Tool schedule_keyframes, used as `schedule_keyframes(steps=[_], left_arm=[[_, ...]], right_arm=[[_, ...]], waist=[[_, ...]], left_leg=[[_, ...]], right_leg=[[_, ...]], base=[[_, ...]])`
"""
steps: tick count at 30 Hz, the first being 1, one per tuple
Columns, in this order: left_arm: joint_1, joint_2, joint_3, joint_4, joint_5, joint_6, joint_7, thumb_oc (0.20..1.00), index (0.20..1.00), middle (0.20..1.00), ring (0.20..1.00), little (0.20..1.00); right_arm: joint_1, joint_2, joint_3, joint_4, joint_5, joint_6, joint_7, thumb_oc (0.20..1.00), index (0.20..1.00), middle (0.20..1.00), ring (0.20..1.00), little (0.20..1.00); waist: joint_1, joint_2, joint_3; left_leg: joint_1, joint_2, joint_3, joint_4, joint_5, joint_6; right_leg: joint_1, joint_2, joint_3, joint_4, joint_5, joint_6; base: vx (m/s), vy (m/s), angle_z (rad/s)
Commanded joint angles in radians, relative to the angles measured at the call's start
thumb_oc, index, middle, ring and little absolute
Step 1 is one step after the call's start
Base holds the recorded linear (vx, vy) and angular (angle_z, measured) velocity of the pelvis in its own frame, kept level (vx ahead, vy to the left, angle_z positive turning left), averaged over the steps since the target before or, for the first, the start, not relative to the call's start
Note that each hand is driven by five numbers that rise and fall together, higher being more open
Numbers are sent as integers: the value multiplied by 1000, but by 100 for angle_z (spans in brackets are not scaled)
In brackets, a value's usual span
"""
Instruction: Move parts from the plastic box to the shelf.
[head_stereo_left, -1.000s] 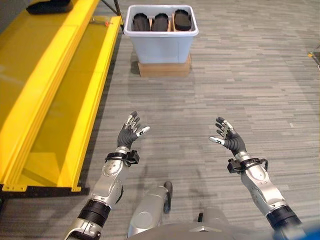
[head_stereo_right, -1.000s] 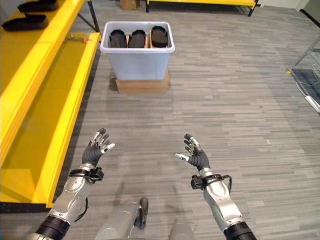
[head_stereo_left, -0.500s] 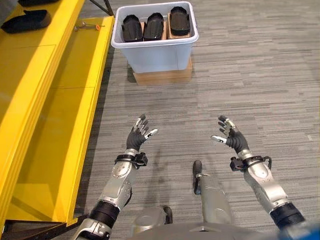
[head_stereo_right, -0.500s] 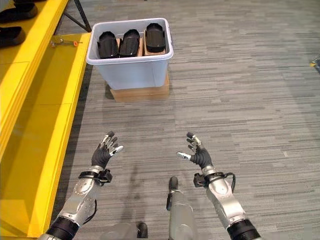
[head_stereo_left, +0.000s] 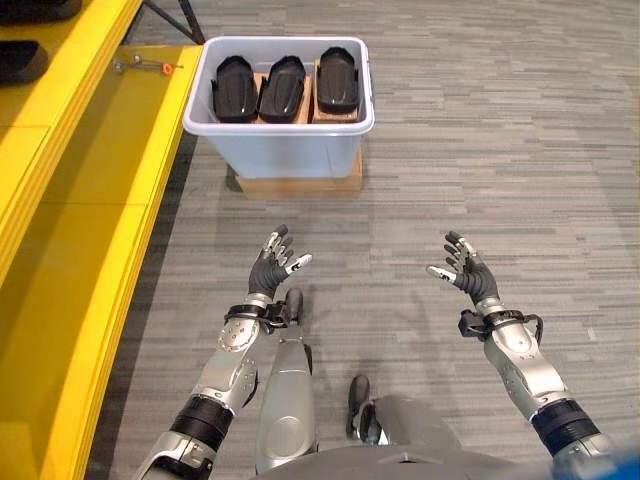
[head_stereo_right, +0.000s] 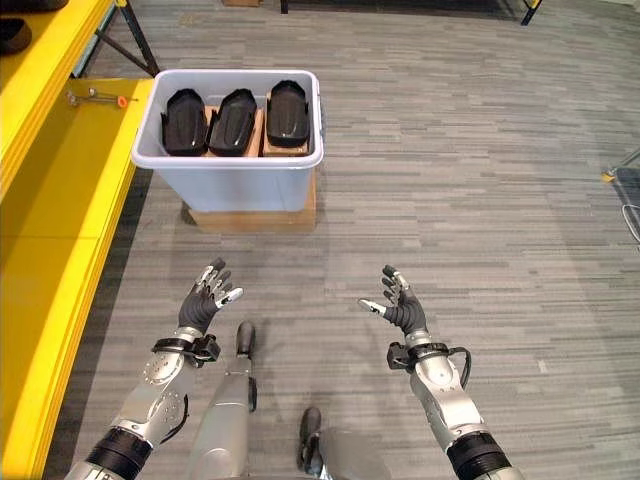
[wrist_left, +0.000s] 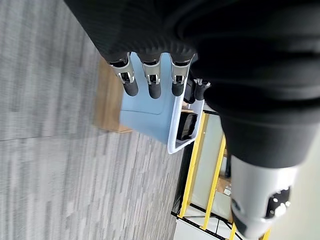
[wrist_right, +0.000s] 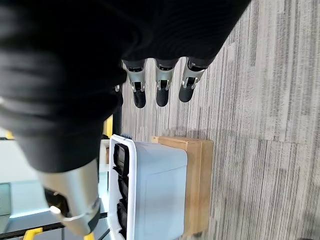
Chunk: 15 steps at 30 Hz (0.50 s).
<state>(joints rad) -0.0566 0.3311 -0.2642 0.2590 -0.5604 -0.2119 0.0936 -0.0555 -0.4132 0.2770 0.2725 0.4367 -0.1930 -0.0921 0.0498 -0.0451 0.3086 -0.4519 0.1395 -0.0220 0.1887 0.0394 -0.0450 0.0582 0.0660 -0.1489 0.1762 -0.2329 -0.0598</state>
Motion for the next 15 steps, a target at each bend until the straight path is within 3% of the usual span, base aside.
schedule_keyframes(steps=[1, 4, 5, 6, 8, 10, 13, 14, 15], left_arm=[[-6, 28, -4, -101, -5, -63, 2, 1000, 1000, 1000, 1000, 1000], [-27, 40, 1, -102, 10, -71, 20, 1000, 1000, 1000, 1000, 1000], [-27, 40, 1, -102, 10, -71, 20, 1000, 1000, 1000, 1000, 1000], [-29, 43, 6, -100, 16, -69, 27, 1000, 1000, 1000, 1000, 1000], [-38, 48, 4, -99, 27, -64, 38, 1000, 1000, 1000, 1000, 1000], [-41, 54, 5, -100, 36, -60, 36, 1000, 1000, 1000, 1000, 1000], [-47, 53, 4, -94, 39, -61, 34, 1000, 1000, 1000, 1000, 1000], [-65, 49, 1, -82, 33, -65, 36, 1000, 1000, 1000, 1000, 1000], [-65, 43, 8, -78, 34, -66, 39, 1000, 1000, 1000, 1000, 1000]], right_arm=[[18, -24, -43, -79, -11, -57, 9, 1000, 1000, 1000, 1000, 1000], [0, -11, -41, -83, -16, -49, 3, 1000, 1000, 1000, 1000, 1000], [0, -11, -41, -83, -16, -49, 3, 1000, 1000, 1000, 1000, 1000], [2, -6, -42, -87, -18, -47, 5, 1000, 1000, 1000, 1000, 1000], [-2, 5, -32, -87, -21, -44, 5, 1000, 1000, 1000, 1000, 1000], [-3, 5, -24, -91, -27, -42, 12, 1000, 1000, 1000, 1000, 1000], [-9, 7, -18, -90, -21, -41, 17, 1000, 1000, 1000, 1000, 1000], [-28, 9, -14, -88, -14, -44, 13, 1000, 1000, 1000, 1000, 1000], [-35, 8, -15, -87, -17, -46, 7, 1000, 1000, 1000, 1000, 1000]], waist=[[5, -7, -46], [9, -29, -78], [9, -29, -79], [9, -35, -90], [-8, -22, -92], [-24, -5, -78], [-44, 8, -61], [-62, 11, -46], [-74, 6, -38]], left_leg=[[84, -14, 10, 75, 15, -26], [25, -73, 59, 198, -88, 16], [23, -74, 59, 202, -90, 17], [22, -99, 71, 239, -140, 38], [78, -140, 91, 222, -181, 97], [131, -149, 93, 189, -192, 111], [192, -162, 89, 150, -198, 112], [236, -173, 92, 124, -208, 107], [266, -181, 94, 119, -221, 99]], right_leg=[[-45, -207, 43, 100, 68, 149], [-40, -284, 51, 91, 134, 182], [-40, -284, 51, 91, 134, 183], [-48, -306, 59, 123, 178, 188], [-149, -335, 81, 338, 356, 172], [-214, -322, 68, 398, 354, 163], [-295, -269, 64, 424, 277, 152], [-347, -248, 22, 363, 218, 139], [-360, -247, -11, 265, 212, 143]], base=[[235, 194, -28], [280, 268, 25], [294, 297, -1], [278, 350, 21], [314, 451, 26], [214, 281, 8], [162, 146, -10], [302, 107, 5], [309, 58, 15]])
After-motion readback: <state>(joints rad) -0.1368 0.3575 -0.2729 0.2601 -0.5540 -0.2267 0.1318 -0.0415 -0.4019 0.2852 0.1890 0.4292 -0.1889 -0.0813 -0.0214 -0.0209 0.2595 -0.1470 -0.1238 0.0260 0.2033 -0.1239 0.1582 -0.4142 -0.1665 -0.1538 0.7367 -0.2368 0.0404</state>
